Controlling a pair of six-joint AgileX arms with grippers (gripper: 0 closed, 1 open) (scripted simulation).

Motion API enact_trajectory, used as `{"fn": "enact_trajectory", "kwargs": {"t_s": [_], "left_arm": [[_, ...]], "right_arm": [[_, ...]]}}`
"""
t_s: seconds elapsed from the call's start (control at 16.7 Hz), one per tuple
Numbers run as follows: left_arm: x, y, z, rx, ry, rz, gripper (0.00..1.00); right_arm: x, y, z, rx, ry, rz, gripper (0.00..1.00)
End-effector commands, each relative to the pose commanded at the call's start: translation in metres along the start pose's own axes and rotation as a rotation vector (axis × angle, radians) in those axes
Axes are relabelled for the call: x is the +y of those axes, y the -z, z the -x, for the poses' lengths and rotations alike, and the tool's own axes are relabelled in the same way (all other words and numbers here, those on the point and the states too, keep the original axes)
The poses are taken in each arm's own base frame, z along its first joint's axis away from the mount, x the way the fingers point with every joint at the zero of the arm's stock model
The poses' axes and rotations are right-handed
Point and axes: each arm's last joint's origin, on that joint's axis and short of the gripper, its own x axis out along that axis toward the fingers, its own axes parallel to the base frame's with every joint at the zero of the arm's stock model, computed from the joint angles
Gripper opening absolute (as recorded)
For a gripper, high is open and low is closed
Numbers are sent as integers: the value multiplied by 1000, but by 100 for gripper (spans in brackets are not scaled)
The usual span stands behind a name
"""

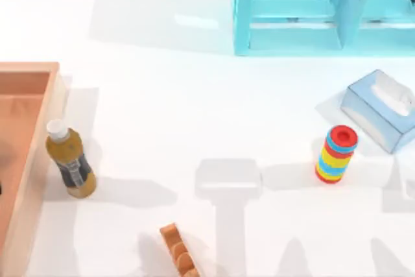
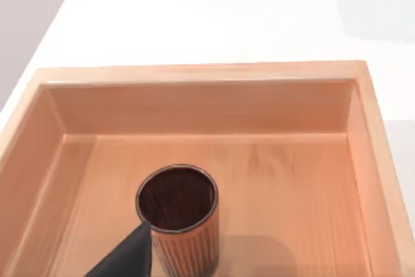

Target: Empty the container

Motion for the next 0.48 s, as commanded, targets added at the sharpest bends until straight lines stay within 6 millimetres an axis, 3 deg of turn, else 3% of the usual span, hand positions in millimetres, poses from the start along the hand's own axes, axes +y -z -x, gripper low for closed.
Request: {"fn": "enact_trajectory", "kwargs": {"t_s": [0.18, 0.48], "left_arm": [[12, -27, -19, 308, -11, -32, 100], [40, -58, -68, 794, 31, -45, 100]], "right_arm": [[0, 0, 0, 0, 0, 0, 100], [0, 0, 0, 0, 0, 0, 100]]}}
